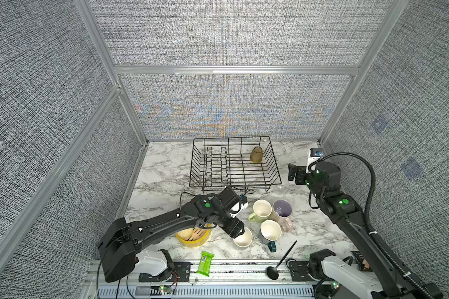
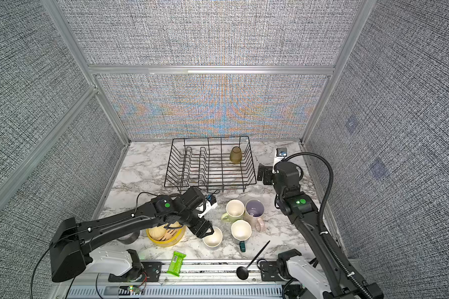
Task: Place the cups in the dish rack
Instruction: 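Lower the left gripper onto the grey mug rim and grasp it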
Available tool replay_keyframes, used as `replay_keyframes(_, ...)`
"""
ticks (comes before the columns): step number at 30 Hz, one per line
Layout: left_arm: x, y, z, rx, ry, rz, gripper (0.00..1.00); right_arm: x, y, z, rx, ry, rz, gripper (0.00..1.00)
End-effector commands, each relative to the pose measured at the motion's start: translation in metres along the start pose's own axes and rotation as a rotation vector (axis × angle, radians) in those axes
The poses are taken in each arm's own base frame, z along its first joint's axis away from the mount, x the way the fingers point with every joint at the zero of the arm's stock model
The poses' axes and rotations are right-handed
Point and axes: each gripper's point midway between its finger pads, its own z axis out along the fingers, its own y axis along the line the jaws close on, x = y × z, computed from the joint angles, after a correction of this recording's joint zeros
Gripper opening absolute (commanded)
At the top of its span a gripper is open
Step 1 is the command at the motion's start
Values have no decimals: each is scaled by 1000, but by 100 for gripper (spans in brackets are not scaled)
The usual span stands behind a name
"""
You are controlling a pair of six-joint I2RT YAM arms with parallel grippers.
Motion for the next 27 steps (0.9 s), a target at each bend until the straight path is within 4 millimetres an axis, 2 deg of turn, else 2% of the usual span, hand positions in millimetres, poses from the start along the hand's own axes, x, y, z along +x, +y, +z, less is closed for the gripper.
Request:
replay_keyframes(1,5,8,4,-43,21,-4,73,-4,8,2,-41,-21,9,99)
replay_keyframes(7,10,11,18,-50,53,-13,71,-2,4,3,-25,-26,18,99)
replay_keyframes(11,12,14,28,-67,78,-18,65,-1,-2,0,7,-23,40,99)
replay_keyframes(14,15,17,35,-84,102,-16,60,2,1,2,-11,-37,56,99)
replay_keyframes(18,15,19,38,-111,132,-5,48,-3,3,1,-23,-35,75,99)
replay_keyframes(21,13,20,39,-111,131,6,43,-7,7,1,-43,-53,92,99)
replay_keyframes(27,12,18,39,-107,155,29,13,-17,2,-3,-19,-94,127,99)
